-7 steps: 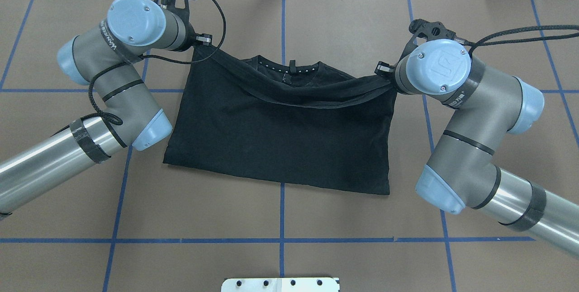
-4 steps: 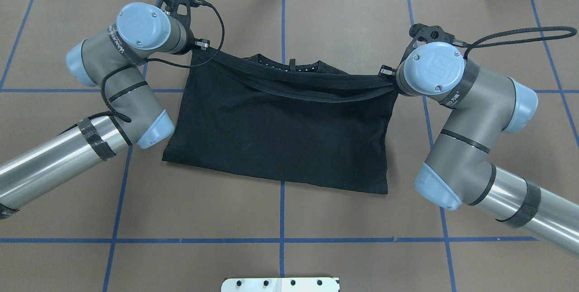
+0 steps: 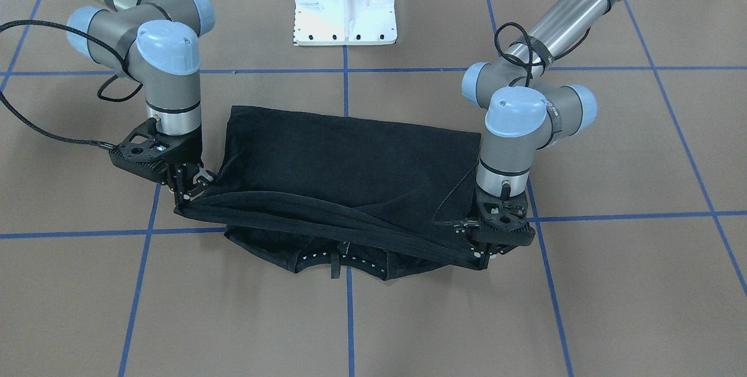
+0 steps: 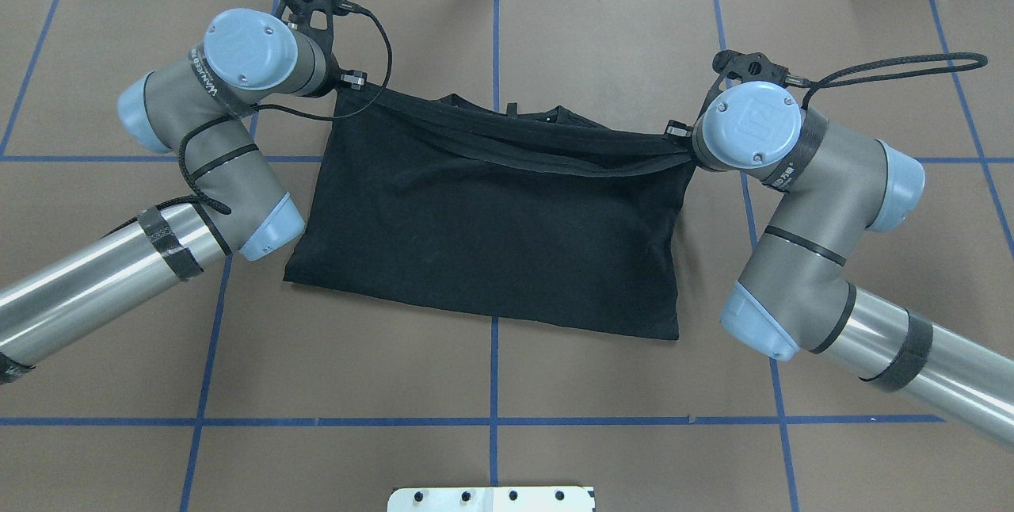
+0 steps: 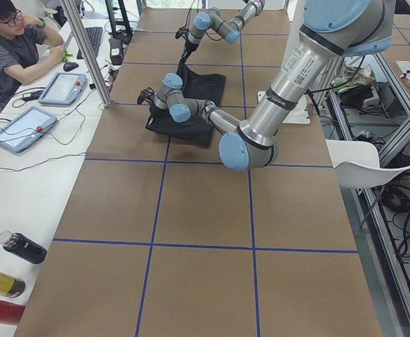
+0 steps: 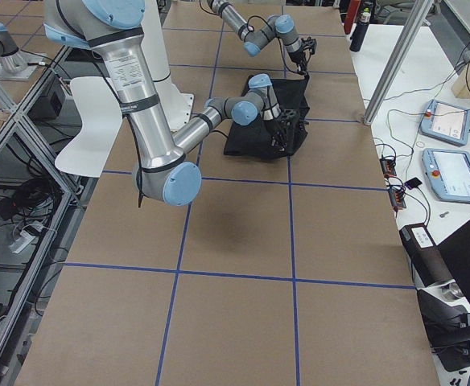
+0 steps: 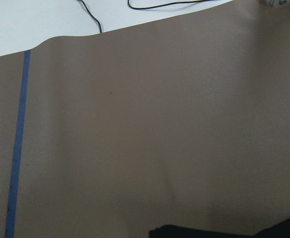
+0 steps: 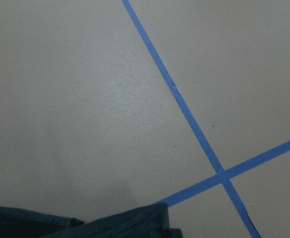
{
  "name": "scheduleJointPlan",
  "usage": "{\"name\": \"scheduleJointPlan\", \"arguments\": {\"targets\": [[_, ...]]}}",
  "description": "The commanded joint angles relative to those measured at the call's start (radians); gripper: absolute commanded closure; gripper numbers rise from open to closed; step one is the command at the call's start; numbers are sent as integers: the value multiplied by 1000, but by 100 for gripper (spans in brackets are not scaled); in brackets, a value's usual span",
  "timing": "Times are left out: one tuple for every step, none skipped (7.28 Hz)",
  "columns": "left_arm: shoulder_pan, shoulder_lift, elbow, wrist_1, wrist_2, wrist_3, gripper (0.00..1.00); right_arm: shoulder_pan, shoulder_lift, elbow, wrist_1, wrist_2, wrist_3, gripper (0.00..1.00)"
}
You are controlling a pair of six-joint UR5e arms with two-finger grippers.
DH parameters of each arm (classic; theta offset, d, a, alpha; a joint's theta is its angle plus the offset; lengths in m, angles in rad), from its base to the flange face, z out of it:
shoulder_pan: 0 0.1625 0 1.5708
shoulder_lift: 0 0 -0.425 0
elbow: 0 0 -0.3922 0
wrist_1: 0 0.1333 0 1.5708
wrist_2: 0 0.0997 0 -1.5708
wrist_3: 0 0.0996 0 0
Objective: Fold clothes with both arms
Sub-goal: 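Lower both hem corners onto the shirt just below the collar, then open both grippers and draw them back from the folded shirt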
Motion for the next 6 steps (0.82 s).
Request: {"name": "scheduleJointPlan", "arguments": {"targets": [[-6,42,-8,-173,-12,1,0,19,27,-4,9,5,-58,0],[-7,54,-29,-181,-26,8,0,52,38,9,4,55,-124,0],[-9,96,-94,-175,-105,49,0,88,30,54,-2,145,-171,0],[-8,199,-198,-184,-141,72,0,94,9,103,-6,169,-184,0],[-7,276,-277,-186,-165,74,0,93,-5,129,-5,172,-189,0],[-6,341,-341,-187,-209,74,0,93,-5,141,-5,171,-187,0]]}}
